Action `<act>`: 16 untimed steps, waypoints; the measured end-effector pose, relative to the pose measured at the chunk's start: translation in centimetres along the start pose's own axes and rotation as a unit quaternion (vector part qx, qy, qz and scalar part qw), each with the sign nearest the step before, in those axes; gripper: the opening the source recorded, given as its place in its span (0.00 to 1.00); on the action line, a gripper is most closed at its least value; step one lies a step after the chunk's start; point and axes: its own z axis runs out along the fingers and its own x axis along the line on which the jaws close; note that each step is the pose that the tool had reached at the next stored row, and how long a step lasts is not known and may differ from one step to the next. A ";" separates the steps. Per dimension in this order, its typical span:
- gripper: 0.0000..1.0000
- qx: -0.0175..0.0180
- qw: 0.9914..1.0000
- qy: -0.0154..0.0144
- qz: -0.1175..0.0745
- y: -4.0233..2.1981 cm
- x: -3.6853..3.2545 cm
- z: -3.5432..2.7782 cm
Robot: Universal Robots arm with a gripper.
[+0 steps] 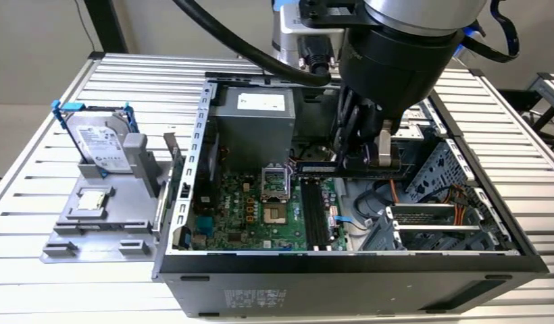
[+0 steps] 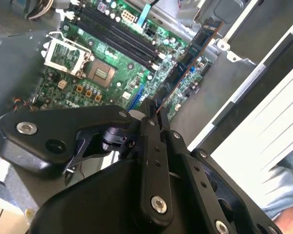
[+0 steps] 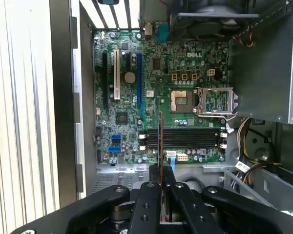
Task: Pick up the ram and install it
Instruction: 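Pick up the ram and move it above insertion slot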
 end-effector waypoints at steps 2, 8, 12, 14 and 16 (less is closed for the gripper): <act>0.00 0.000 1.000 0.000 0.000 0.00 0.00 0.00; 0.00 0.000 1.000 0.000 0.000 0.00 -0.40 0.02; 0.00 0.000 1.000 0.000 0.000 0.02 -1.31 0.05; 0.00 0.000 1.000 0.000 0.000 0.02 -1.83 0.08; 0.00 0.000 1.000 0.000 0.000 0.02 -2.31 0.09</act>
